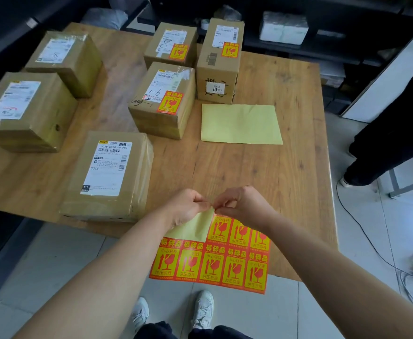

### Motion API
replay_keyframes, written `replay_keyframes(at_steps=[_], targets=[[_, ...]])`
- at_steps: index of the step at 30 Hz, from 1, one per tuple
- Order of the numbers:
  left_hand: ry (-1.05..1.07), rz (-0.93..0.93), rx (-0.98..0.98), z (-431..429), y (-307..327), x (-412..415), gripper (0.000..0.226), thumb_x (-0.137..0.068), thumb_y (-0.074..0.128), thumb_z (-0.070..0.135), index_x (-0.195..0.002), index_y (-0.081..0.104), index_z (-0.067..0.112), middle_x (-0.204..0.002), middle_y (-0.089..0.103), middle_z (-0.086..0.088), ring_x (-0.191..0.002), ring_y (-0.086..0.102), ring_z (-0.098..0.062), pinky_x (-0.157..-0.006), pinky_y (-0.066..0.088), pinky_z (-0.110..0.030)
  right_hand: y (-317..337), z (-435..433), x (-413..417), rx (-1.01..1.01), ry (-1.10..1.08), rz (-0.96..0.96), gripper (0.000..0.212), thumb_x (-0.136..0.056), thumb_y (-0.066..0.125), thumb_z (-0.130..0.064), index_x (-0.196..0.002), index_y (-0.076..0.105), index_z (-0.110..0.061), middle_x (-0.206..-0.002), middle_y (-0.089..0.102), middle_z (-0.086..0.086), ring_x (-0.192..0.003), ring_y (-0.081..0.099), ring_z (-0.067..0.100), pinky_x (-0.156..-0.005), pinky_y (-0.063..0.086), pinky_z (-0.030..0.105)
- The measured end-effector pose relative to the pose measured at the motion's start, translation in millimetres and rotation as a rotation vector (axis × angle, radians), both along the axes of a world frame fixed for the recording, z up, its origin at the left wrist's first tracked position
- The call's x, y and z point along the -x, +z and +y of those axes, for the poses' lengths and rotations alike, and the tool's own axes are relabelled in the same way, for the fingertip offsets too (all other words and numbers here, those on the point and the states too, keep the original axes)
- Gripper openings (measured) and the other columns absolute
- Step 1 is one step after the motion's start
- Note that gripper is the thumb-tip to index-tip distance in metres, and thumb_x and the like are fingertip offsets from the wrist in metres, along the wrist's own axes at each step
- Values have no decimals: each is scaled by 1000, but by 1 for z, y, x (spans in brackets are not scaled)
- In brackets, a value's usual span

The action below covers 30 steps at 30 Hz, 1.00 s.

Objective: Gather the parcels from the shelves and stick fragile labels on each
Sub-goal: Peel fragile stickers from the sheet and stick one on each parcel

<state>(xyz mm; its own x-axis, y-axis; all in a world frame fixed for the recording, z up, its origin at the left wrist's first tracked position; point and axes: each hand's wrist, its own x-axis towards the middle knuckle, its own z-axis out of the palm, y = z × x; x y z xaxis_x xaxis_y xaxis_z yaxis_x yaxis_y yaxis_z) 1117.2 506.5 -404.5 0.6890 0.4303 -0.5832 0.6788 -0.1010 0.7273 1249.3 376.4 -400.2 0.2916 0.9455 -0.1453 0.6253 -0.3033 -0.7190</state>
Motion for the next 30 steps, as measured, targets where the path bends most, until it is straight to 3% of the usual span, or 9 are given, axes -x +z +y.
replay_keyframes(at_steps=[5,8,12,15,20,24,27,30], targets=[[-73,29,-58,-2,2,-2,10,-90,62,29,-82,67,27,-88,68,2,-90,62,-18,-85,49,-37,4,0,2,37,86,-88,9,-77,75,-16,-76,69,-23,-74,67,-10,-68,61,3,-68,52,27],[-67,37,-46,-4,2,-1,14,-90,61,29,-90,69,19,-86,67,-1,-85,61,-19,-77,47,-35,4,-2,3,36,97,-117,8,-79,72,-15,-77,68,-21,-74,63,-13,-70,62,4,-67,50,23],[-57,55,-28,-5,4,2,22,-93,58,28,-99,69,11,-96,69,-12,-88,63,-26,-83,48,-41,2,-7,5,24,65,-105,6,-81,70,-15,-82,69,-20,-76,64,-14,-73,63,5,-69,50,24],[-42,41,-7,-6,3,3,23,-92,59,27,-100,68,8,-96,67,-9,-88,59,-22,-80,45,-35,3,-8,6,24,69,-95,14,-82,71,-15,-93,73,-23,-84,69,-12,-75,61,2,-71,49,18],[-44,43,-3,-8,7,3,17,-92,59,27,-94,67,11,-88,65,-5,-84,58,-19,-76,43,-32,7,-8,7,27,92,-102,9,-81,72,-16,-90,76,-19,-85,72,-8,-74,64,5,-74,53,29],[-50,55,-17,-10,7,3,22,-93,58,27,-102,67,9,-94,65,-6,-89,58,-20,-77,43,-32,5,-9,9,20,108,-152,8,-84,69,-16,-89,73,-20,-87,71,-7,-76,64,7,-74,53,32],[-51,55,-34,-10,3,5,17,-94,57,25,-88,67,13,-78,63,0,-72,57,-13,-61,41,-26,2,-13,12,-1,115,-160,6,-85,67,-17,-90,70,-19,-90,69,-7,-80,64,10,-75,53,34],[-39,37,-64,-7,-3,9,28,-95,54,21,-70,64,15,-61,56,1,-54,48,-11,-49,34,-24,0,-19,13,-21,108,-143,5,-87,65,-17,-91,68,-16,-96,67,-4,-86,63,13,-79,51,36]])
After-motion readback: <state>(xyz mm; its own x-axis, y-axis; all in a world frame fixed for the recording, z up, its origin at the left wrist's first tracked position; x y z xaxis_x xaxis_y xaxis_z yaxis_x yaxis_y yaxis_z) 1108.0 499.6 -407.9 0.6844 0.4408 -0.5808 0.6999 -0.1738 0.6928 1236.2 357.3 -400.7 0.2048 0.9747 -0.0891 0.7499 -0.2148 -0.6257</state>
